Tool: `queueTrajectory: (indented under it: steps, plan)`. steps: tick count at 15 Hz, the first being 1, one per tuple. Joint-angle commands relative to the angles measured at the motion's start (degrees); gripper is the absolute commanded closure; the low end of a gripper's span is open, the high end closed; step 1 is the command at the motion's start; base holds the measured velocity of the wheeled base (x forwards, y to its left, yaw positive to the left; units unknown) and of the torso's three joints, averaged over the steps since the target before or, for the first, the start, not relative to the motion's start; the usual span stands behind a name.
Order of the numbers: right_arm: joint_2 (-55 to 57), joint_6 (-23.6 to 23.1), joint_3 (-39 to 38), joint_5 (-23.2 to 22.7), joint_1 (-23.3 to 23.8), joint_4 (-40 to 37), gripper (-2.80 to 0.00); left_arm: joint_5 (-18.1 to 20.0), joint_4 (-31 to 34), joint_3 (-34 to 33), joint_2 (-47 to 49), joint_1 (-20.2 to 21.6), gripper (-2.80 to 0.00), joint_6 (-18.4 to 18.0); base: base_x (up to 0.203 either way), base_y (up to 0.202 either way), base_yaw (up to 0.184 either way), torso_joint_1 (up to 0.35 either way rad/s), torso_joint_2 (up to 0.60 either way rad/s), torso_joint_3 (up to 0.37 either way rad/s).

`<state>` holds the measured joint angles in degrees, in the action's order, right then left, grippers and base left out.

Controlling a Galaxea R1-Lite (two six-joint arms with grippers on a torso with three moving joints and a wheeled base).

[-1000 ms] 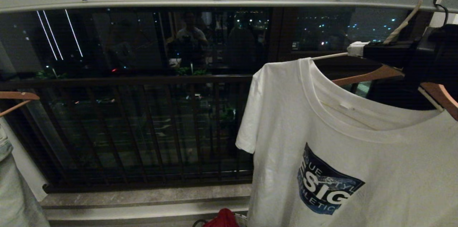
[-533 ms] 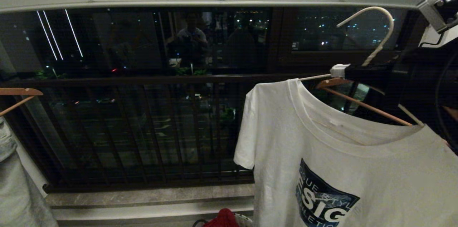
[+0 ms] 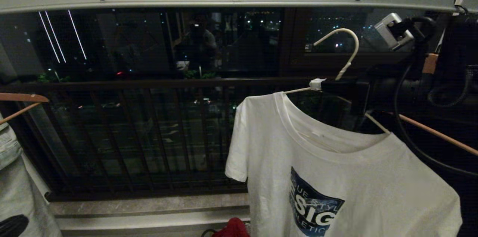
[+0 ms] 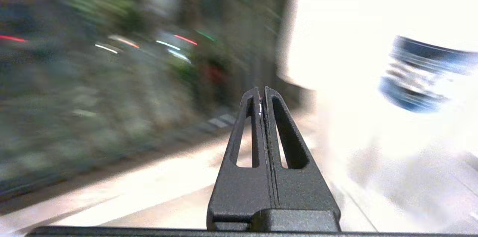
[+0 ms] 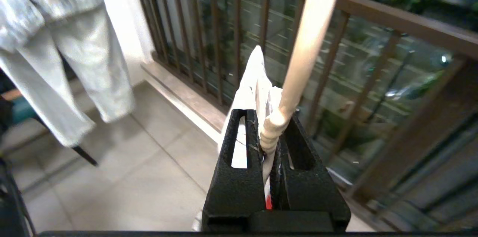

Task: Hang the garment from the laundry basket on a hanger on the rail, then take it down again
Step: Take the clothes off the clothes rack

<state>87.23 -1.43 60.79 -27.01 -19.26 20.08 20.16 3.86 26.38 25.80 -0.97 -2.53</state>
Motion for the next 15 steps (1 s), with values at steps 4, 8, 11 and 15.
queueTrajectory:
  steps: [4, 8, 11, 15]
  plan:
    - [6.1, 2.1, -2.0, -0.2, -0.2, 3.9, 0.0, 8.0, 2.4, 14.6, 32.9, -15.4, 0.0, -1.4, 0.0, 0.0, 0.0, 0.0, 0.0, 0.0]
    - [8.6, 2.0, -2.3, -0.1, -0.3, 8.3, 0.0, 8.8, 2.7, 27.0, 50.4, -24.4, 0.0, -0.4, 0.0, 0.0, 0.0, 0.0, 0.0, 0.0]
    - [9.1, 2.1, -2.5, 0.0, -0.5, 8.3, 0.0, 9.0, 2.0, 32.7, 58.6, -29.6, 0.0, 3.4, 0.0, 0.0, 0.0, 0.0, 0.0, 0.0]
    - [9.4, 4.4, -2.6, 0.6, -4.3, 8.4, 0.0, 7.4, -8.0, 33.3, 65.2, -31.4, 0.0, 12.0, 0.0, 0.0, 0.0, 0.0, 0.0, 0.0]
